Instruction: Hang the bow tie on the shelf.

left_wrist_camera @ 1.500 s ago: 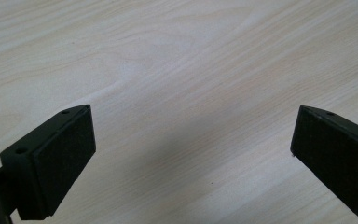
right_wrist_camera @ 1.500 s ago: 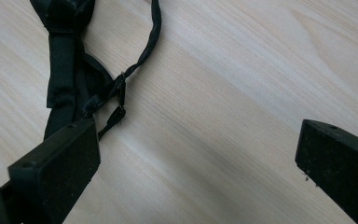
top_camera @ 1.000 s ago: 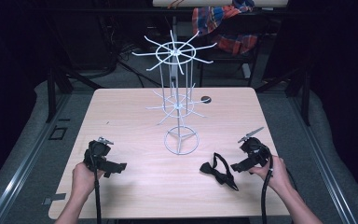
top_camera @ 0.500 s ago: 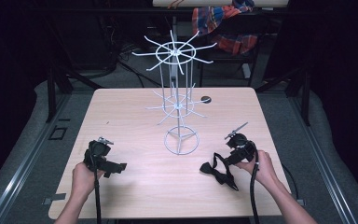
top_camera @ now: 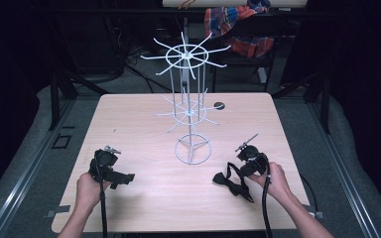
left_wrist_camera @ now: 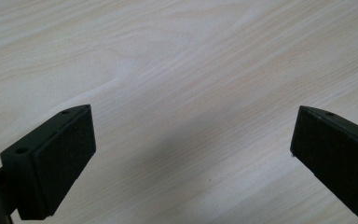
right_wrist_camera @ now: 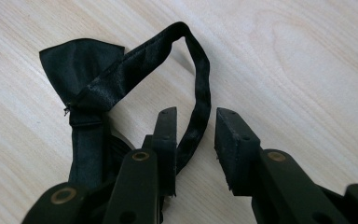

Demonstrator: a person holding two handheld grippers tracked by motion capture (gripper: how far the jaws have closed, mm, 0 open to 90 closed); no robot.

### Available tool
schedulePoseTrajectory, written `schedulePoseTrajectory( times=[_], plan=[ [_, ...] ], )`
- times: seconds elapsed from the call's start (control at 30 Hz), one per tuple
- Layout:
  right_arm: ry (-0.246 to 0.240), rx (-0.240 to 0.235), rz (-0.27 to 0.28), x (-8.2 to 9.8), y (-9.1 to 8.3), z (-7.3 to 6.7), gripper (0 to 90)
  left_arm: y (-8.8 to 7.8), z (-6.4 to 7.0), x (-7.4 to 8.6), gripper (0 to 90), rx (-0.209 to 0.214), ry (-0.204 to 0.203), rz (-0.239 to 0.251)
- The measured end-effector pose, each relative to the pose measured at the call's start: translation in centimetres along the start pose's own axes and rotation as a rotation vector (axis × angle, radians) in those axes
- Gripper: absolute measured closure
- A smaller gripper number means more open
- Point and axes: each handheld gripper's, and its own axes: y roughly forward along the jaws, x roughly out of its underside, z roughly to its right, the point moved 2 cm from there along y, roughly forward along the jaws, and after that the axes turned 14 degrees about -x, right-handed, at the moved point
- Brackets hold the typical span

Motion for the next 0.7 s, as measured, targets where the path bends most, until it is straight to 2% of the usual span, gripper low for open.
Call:
schedulePoseTrajectory(
  times=[0.1,0.13,0.2,0.27,0.37,0.5,0.7],
  plan=[
    [0.003,0.0,-0.005,0.05,0.22,-0.01,71.6,0.0,0.09,-0.02,0.1,-0.002,0.0,0.001],
    [0.003,0.024,-0.015,0.04,0.16,-0.01,72.4,0.01,0.1,-0.04,0.1,-0.001,0.003,0.005],
    [0.001,0.006,-0.016,0.06,0.35,0.01,74.1,0.01,0.09,-0.03,0.1,-0.001,0.002,0.003],
    [0.022,0.002,-0.004,0.12,0.56,0.09,76.5,0.07,0.1,-0.01,0.1,-0.001,0.0,-0.005],
    [0.036,0.009,-0.014,0.22,0.73,0.38,78.0,0.15,0.13,0.0,0.2,0.003,0.004,-0.012],
    [0.039,0.004,0.003,0.23,0.77,0.39,88.4,0.15,0.11,-0.01,0.1,0.001,0.005,-0.011],
    [0.04,0.011,0.02,0.17,0.56,0.06,89.7,0.15,0.11,-0.02,0.1,0.005,0.008,-0.015]
  ],
)
